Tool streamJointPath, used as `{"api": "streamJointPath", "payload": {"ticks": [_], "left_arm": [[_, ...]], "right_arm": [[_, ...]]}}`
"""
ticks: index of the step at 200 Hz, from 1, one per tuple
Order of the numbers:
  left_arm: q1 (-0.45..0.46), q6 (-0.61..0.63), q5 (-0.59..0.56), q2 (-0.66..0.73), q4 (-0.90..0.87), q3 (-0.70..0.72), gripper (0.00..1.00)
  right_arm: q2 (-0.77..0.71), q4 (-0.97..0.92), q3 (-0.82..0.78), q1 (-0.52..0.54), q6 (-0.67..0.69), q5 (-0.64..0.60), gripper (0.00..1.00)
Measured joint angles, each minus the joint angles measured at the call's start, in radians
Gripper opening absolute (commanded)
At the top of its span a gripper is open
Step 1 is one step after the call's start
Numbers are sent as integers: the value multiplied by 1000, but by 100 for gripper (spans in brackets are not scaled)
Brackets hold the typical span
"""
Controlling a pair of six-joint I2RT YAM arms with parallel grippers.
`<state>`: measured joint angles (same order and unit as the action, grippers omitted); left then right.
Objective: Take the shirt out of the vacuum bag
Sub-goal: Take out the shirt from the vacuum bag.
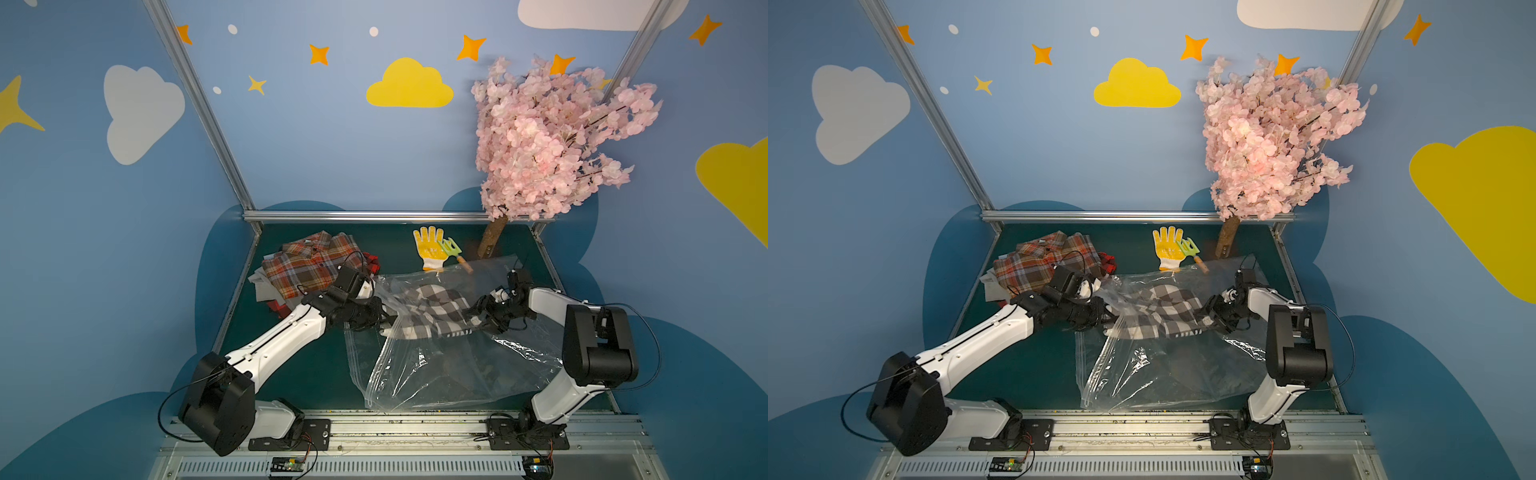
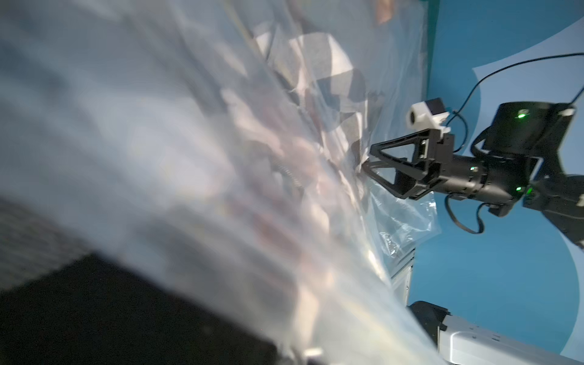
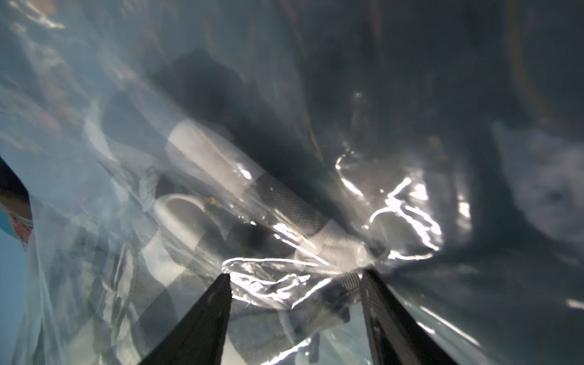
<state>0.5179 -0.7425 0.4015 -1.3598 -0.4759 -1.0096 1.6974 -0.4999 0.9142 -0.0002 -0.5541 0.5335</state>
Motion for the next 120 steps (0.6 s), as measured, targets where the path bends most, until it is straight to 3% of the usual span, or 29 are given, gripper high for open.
{"api": "streamJointPath", "payload": {"ticks": [120], "left_arm": [[-60,87,10,12,-172,-246,5]], "right_arm": [[-2,38,-19,-59,-34,31,69]]}}
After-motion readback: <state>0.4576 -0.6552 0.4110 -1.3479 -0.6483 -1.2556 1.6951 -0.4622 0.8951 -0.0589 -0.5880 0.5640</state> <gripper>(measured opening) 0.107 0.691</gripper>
